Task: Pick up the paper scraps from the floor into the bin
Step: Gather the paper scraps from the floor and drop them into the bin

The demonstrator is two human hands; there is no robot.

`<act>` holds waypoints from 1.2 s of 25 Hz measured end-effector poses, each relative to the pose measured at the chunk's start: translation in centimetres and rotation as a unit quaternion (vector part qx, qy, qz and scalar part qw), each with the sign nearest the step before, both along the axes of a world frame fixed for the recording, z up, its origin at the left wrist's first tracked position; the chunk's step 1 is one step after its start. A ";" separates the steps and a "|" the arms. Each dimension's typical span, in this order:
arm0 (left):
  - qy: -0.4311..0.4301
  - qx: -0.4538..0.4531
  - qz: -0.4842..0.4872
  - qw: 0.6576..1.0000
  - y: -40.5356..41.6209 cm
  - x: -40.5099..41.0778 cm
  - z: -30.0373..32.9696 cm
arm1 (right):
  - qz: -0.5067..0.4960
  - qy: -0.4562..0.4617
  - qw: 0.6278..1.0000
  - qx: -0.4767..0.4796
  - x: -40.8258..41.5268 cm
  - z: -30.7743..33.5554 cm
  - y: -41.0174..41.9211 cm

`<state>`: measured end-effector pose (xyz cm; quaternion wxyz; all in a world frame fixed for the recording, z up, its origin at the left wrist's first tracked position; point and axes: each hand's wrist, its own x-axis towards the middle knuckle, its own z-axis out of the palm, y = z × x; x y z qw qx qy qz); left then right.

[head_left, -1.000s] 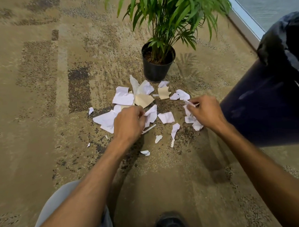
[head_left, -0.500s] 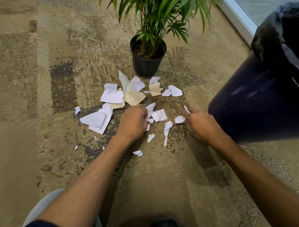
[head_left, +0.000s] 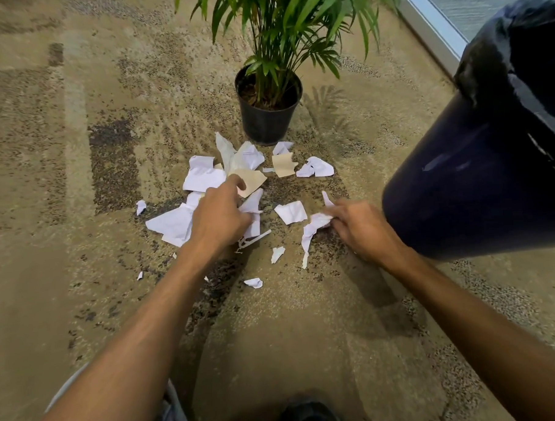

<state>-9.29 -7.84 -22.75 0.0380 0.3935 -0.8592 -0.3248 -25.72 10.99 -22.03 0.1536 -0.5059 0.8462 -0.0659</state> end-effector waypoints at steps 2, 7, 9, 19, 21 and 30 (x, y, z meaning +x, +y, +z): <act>-0.031 0.007 -0.007 0.999 -0.2 0.1 0.0 | 0.015 0.013 0.999 -0.042 0.1 0.2 -2.2; -0.113 0.004 -0.050 0.992 0.7 0.5 -0.7 | 0.111 0.079 0.988 0.072 1.0 -1.4 -6.1; -0.132 -0.031 -0.060 0.989 0.9 0.6 -0.6 | 0.124 0.082 0.981 0.125 1.2 -2.1 -5.9; -0.161 -0.100 -0.118 0.975 2.8 0.4 0.6 | 0.194 0.050 0.962 0.185 2.7 -0.1 -2.2; -0.153 -0.120 -0.133 0.972 3.3 0.3 0.6 | 0.189 0.052 0.964 0.179 2.6 0.0 -2.2; -0.134 -0.087 -0.125 0.979 3.3 0.1 -0.3 | 0.191 0.033 0.979 0.061 3.0 -1.0 -2.1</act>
